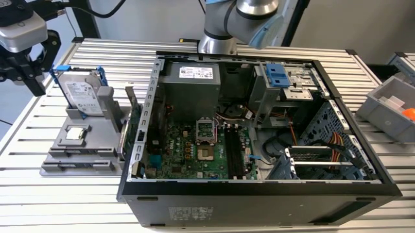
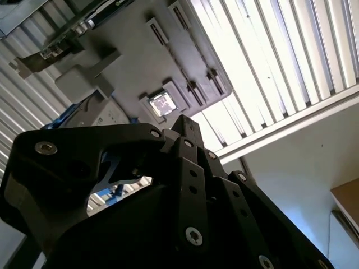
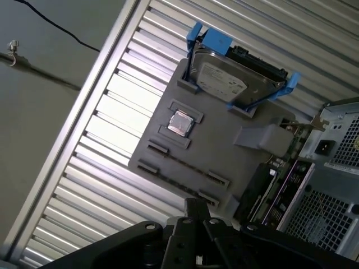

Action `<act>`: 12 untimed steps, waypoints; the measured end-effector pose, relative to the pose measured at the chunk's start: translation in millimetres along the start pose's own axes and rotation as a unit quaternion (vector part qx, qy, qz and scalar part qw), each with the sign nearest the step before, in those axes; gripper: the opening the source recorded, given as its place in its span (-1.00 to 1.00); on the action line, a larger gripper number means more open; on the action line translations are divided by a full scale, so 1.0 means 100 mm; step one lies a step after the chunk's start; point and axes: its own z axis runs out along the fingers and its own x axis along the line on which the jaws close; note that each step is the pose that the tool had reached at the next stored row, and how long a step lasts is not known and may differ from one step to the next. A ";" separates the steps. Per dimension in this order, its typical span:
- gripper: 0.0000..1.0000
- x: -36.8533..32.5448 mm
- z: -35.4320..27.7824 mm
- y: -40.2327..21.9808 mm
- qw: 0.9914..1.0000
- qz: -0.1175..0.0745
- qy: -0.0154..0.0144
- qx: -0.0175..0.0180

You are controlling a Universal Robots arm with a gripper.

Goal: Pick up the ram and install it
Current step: 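Pick up the ram and move it above insertion slot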

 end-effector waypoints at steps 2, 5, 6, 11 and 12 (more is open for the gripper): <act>-1.00 0.000 0.000 0.000 1.000 -0.016 0.001 0.000; -1.00 0.000 -0.001 0.001 0.999 -0.036 0.003 0.002; -1.00 0.000 -0.001 0.001 0.999 -0.042 0.004 0.003; -1.00 -0.002 0.001 0.004 0.998 -0.068 0.008 0.008; -1.00 -0.002 0.000 0.004 0.997 -0.075 0.009 0.009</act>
